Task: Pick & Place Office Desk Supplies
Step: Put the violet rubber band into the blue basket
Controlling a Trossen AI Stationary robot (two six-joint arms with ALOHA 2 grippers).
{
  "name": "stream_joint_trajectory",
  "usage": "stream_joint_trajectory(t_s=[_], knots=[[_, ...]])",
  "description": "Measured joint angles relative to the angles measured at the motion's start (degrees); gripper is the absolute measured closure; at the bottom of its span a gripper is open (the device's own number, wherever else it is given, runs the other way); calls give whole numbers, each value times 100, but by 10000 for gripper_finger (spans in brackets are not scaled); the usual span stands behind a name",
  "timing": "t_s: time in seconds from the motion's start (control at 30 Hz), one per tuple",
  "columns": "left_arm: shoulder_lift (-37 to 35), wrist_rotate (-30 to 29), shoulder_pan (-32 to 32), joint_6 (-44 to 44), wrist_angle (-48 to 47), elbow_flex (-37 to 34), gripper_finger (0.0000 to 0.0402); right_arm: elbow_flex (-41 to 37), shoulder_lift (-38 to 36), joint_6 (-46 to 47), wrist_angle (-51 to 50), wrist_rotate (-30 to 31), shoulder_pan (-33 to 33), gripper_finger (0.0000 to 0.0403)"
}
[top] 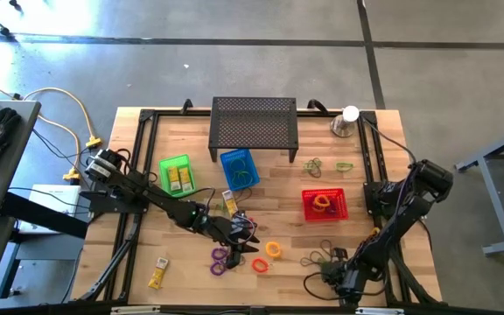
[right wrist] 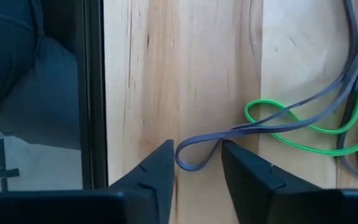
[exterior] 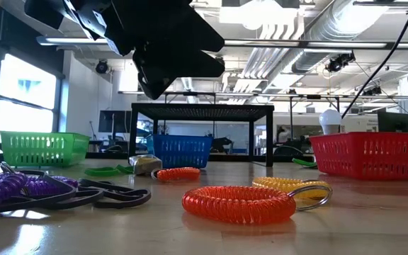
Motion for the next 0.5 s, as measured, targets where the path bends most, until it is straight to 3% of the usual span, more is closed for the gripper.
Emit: stream_joint_trajectory(t_s=[0.27,0.5], knots=[[0,2,0,0,-1,0,271,-3,18,-249,-18,181,-8,391],[0,2,0,0,0,0,271,-3,21,-436,4,407,-1,400]])
